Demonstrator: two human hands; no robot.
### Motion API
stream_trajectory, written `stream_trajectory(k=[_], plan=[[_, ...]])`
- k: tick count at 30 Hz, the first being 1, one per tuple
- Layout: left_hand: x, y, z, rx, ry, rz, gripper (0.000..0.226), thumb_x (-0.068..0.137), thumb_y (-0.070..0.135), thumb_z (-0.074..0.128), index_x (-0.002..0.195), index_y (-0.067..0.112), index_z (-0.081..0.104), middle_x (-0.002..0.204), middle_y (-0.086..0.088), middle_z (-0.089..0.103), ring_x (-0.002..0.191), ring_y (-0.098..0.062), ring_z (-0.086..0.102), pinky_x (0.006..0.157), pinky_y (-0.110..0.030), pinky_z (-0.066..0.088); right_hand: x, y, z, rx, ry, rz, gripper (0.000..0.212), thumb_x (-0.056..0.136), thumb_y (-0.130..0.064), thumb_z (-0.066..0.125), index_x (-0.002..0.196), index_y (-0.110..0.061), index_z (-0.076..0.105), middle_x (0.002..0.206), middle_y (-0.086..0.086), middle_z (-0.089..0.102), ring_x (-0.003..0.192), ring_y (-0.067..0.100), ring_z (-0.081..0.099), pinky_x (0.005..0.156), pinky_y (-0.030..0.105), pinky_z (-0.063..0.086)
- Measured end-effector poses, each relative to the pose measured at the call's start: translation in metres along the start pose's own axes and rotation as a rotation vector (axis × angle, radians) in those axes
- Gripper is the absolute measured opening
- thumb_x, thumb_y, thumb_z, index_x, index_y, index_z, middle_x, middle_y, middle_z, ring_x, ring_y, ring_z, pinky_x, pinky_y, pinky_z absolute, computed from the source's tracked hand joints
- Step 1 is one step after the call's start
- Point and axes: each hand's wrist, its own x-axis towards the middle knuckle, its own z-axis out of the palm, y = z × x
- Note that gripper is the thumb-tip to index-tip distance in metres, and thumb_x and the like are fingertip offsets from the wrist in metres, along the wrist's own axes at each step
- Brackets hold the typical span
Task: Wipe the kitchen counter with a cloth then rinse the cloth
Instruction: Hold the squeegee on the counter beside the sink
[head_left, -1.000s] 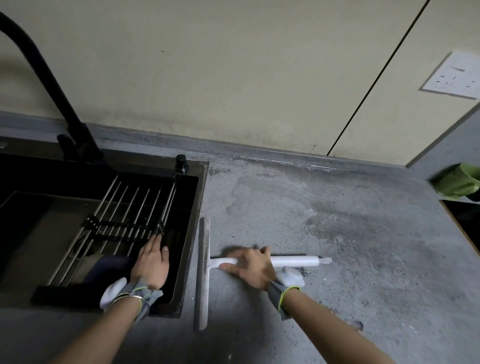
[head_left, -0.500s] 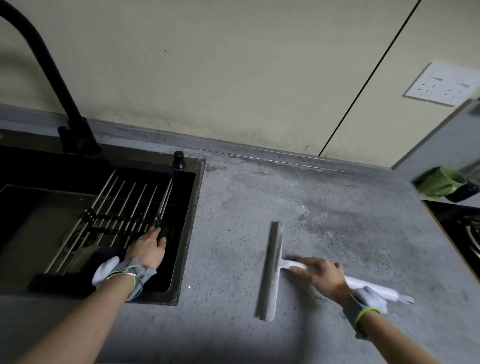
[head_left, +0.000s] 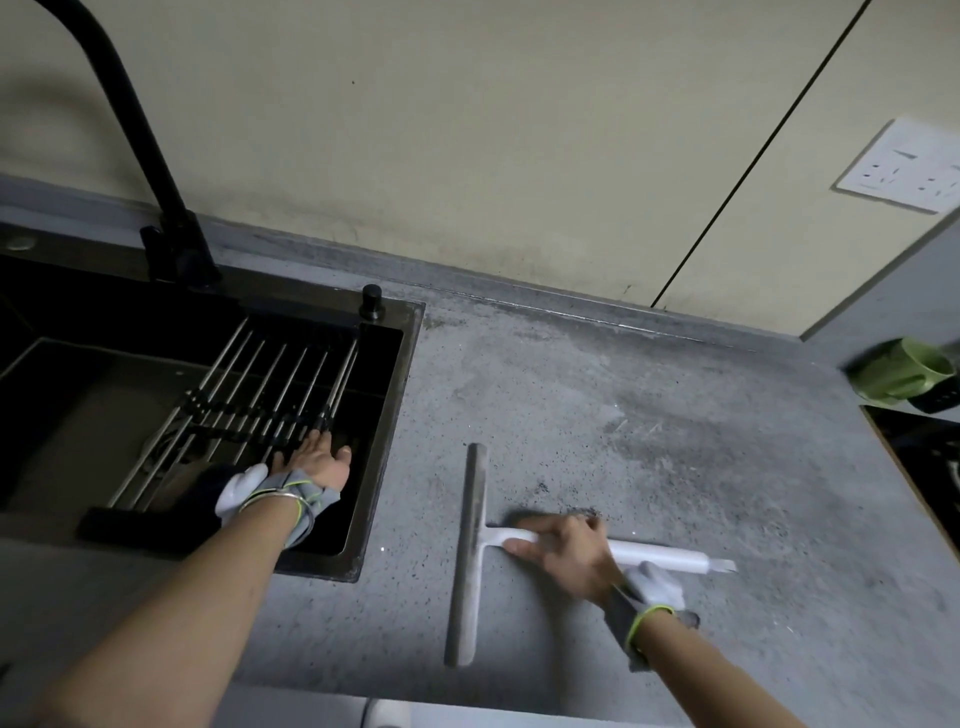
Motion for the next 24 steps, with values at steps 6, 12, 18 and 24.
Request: stream_trajectory(k=[6,12,18,24], plan=[[-0.004,-0.002,-0.001,-0.065,-0.002,0.015,0.056,0.103,0.041,0.017,0.153,0.018,0.005,0.16,0.005,-0.006,0.148,-0.014,0.0,0.117,-0.038,-0.009,0.023,-0.038,0.024,-0.034,-0.066,-0.087,0.04,0.082,-0.066,0.05,0.113,-0.043,0.062,0.103,-0.014,0.067,0.087,0.004,0.039,0.087,0.033,0.02],[-0.002,-0.003,-0.004,-0.077,-0.041,0.032,0.056,0.103,0.041,0.018,0.153,0.019,0.004,0.16,0.005,-0.006,0.148,-0.017,0.001,0.117,-0.039,-0.009,0.037,-0.072,0.037,-0.115,-0.094,-0.167,0.041,0.085,-0.062,0.049,0.115,-0.037,0.062,0.108,-0.011,0.068,0.096,0.009,0.05,0.087,0.034,0.019],[0.0,-0.003,-0.003,-0.052,-0.034,0.035,0.057,0.102,0.041,0.019,0.152,0.018,0.004,0.16,0.004,-0.008,0.148,-0.017,-0.001,0.117,-0.041,-0.009,0.033,-0.057,0.014,0.011,-0.012,-0.075,0.044,0.08,-0.063,0.054,0.114,-0.038,0.064,0.106,-0.011,0.063,0.1,0.012,0.042,0.091,0.033,0.02],[-0.006,0.0,-0.003,-0.034,-0.011,0.029,0.058,0.103,0.039,0.02,0.152,0.016,0.003,0.16,0.001,-0.007,0.148,-0.016,-0.001,0.118,-0.04,-0.006,0.016,0.016,-0.034,0.141,0.023,0.068,0.05,0.07,-0.07,0.05,0.111,-0.043,0.062,0.106,-0.012,0.068,0.093,0.013,0.057,0.107,0.043,0.03]])
